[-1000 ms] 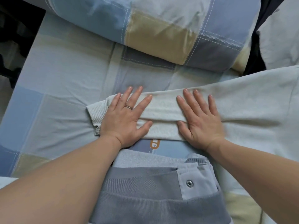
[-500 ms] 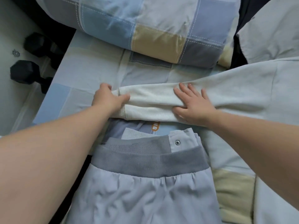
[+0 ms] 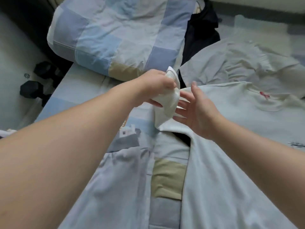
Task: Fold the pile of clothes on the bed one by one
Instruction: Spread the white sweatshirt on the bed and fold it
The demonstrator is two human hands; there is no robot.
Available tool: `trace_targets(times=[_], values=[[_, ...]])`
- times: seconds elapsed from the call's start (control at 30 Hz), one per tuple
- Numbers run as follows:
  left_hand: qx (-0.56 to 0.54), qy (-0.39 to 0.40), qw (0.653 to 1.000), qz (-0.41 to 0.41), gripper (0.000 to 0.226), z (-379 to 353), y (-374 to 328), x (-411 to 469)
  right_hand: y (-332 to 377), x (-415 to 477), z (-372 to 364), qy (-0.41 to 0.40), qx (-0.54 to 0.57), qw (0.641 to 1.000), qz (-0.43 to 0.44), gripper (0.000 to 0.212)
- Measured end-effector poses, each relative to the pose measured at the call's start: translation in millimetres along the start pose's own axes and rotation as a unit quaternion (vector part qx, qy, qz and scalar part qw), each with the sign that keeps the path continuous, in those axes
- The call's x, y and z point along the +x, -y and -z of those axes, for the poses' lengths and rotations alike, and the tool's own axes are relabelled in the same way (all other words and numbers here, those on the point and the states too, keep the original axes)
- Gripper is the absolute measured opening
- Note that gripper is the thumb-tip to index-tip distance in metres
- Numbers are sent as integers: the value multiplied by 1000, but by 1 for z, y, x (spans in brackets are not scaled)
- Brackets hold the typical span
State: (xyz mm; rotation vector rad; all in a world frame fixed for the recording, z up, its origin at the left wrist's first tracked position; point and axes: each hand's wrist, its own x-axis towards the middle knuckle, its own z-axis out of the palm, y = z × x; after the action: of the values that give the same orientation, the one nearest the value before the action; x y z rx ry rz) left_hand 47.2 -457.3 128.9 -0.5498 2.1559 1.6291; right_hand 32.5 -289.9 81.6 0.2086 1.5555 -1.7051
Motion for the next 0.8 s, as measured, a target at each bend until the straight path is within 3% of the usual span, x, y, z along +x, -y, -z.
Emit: trace_targets(times=[0.1,0.27,0.47,0.7,0.8], values=[[-6,58,998,-15,24,-97,-44,-1,13,-43,81,-13,81,997,1,76],[-62,134,988,-37,19,-265,-92,9,14,-105,243,-42,188,981,28,88],[-81,151,985,-34,62,-462,-134,21,-5,-167,427,-69,224,971,49,94],[-46,218,973,-56,18,-667,-172,43,-41,-239,616,-128,243,960,50,97],[-8,266,961,-72,15,-745,-181,49,-64,-271,682,-165,265,949,46,96]])
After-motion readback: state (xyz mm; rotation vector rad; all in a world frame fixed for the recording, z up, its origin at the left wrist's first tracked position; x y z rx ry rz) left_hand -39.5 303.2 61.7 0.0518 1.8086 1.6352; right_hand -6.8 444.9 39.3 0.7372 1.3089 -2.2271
